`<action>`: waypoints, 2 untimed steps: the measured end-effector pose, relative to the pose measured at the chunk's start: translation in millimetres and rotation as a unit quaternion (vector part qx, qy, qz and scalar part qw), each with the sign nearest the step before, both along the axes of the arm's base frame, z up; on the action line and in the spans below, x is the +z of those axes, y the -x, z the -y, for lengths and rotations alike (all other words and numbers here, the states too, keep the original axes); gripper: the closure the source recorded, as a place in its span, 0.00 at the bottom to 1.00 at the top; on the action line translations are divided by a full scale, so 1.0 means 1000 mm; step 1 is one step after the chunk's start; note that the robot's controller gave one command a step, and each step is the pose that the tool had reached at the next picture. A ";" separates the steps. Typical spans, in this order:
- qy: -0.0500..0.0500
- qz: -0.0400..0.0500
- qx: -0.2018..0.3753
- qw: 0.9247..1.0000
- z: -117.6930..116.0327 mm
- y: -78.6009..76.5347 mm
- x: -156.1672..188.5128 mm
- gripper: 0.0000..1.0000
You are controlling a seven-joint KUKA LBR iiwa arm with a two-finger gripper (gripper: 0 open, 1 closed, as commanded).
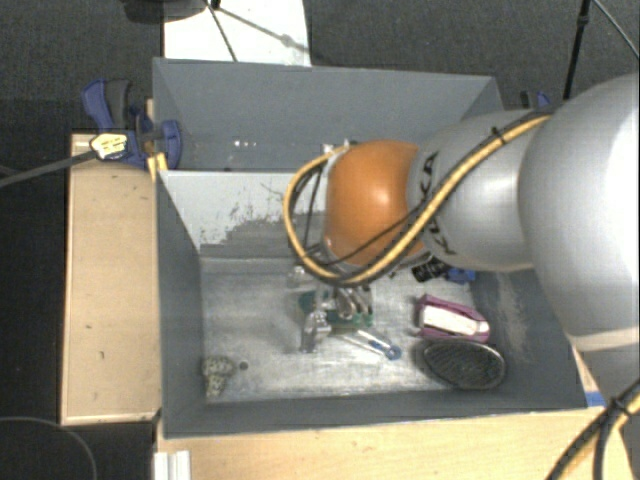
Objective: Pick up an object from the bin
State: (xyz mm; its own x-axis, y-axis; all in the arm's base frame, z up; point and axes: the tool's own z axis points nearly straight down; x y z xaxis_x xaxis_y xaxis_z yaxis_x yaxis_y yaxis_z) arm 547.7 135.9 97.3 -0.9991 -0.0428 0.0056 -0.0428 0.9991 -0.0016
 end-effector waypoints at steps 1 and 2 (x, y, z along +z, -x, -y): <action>-0.002 0.007 0.033 0.999 0.090 0.015 -0.024 0.00; -0.002 0.010 0.033 0.999 0.087 0.014 -0.022 1.00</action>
Offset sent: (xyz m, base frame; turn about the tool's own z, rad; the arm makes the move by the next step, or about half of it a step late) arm -0.0181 -0.0877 -0.0273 -0.0732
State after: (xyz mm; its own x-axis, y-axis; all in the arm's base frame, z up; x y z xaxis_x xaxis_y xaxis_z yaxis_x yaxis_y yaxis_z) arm 534.2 48.7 75.0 -0.9940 -0.1082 -0.0146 -0.1082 0.9941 0.0012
